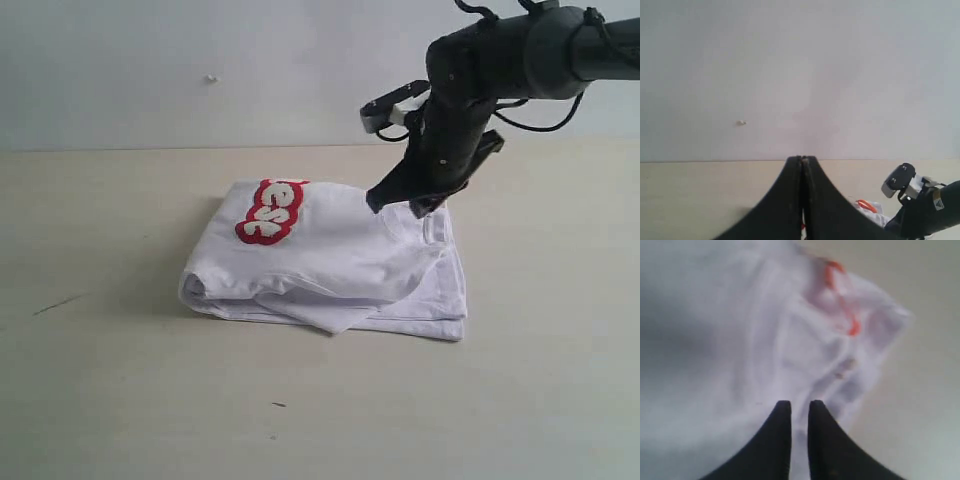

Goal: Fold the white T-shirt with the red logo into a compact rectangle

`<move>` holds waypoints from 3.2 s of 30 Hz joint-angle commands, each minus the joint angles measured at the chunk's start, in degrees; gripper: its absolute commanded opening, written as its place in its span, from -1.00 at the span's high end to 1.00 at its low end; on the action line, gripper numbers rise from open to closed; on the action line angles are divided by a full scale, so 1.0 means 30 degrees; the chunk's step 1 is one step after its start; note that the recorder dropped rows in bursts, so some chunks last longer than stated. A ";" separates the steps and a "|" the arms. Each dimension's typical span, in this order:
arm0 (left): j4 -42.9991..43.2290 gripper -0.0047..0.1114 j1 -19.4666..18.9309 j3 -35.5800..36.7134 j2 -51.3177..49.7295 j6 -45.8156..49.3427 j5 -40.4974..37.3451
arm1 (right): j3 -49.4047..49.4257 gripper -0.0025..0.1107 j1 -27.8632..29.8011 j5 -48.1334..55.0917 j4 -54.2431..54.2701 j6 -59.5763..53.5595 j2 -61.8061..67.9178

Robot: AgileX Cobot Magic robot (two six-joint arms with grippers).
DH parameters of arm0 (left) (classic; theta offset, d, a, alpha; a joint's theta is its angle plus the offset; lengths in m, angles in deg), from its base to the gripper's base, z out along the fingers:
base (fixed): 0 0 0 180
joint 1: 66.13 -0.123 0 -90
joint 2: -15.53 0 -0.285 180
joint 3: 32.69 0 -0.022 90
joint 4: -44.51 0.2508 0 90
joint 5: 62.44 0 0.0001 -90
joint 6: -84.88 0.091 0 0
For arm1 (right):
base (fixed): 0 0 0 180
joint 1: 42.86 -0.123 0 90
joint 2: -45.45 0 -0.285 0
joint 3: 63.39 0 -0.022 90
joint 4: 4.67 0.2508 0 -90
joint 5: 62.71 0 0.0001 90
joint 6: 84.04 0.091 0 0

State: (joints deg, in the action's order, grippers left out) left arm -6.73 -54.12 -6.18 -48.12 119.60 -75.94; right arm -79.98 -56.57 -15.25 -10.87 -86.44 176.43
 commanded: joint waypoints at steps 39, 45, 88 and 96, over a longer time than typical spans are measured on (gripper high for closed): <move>-0.0686 0.92 -0.0026 0.0009 -0.1100 -0.0034 -0.0366 | -0.0127 0.96 -0.4747 -0.5012 1.0021 -0.7131 0.3942; -0.0715 0.92 -0.0026 0.0009 -0.0589 -0.0034 -0.0325 | -0.0127 0.96 -0.5874 -0.4154 1.0394 -0.6696 0.3701; -0.0588 0.92 -0.0026 0.0009 0.0086 0.0060 -0.0683 | 0.4989 0.20 -0.1052 -0.6420 0.2697 0.0534 -0.2066; -0.0554 0.92 -0.0026 0.0009 0.0086 0.0060 -0.0803 | 0.5038 0.08 0.0931 -0.5028 0.7267 -0.2397 -0.1414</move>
State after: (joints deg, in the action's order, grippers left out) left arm -8.40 -54.12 -6.15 -48.14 119.72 -78.38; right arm -65.20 -55.34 -31.54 3.50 -87.79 170.48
